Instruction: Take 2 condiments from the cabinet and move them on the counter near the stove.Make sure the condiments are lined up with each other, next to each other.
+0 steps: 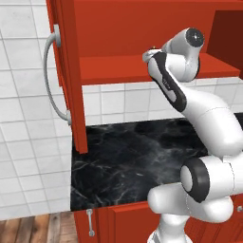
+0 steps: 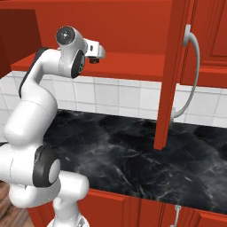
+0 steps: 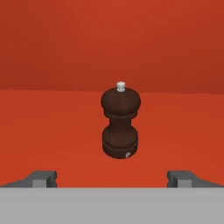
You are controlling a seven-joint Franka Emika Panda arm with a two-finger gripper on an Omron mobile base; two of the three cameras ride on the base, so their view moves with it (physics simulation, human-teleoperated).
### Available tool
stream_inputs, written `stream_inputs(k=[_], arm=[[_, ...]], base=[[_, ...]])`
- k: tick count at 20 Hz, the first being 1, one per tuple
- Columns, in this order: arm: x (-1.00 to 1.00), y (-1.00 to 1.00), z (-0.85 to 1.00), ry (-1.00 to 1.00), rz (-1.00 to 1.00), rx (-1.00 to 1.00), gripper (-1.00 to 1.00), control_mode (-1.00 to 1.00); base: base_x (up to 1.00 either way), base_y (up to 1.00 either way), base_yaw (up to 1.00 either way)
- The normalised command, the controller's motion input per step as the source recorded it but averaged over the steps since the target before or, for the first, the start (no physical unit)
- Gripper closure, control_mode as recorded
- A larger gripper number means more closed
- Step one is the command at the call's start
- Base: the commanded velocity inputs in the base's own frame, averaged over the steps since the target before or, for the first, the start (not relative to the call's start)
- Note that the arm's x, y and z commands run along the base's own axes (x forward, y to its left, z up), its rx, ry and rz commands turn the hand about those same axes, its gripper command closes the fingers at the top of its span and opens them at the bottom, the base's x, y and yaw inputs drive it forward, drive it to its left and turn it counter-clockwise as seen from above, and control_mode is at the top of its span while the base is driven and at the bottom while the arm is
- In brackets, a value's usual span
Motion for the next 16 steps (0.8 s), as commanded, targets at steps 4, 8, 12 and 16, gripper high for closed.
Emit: stream_inputs(k=[4,8,12,16], arm=[[0.39,0.00,-0.08,0.00,0.00,-0.08,-1.00,-1.00],[0.34,0.00,-0.01,0.00,0.00,-0.04,-1.00,-1.00],[0.29,0.00,-0.01,0.00,0.00,-0.01,-1.00,-1.00],[0.29,0.00,-0.06,0.00,0.00,0.00,-1.00,-1.00]], base=[[0.00,0.00,0.00],[0.00,0.00,0.00],[0.00,0.00,0.00],[0.00,0.00,0.00]])
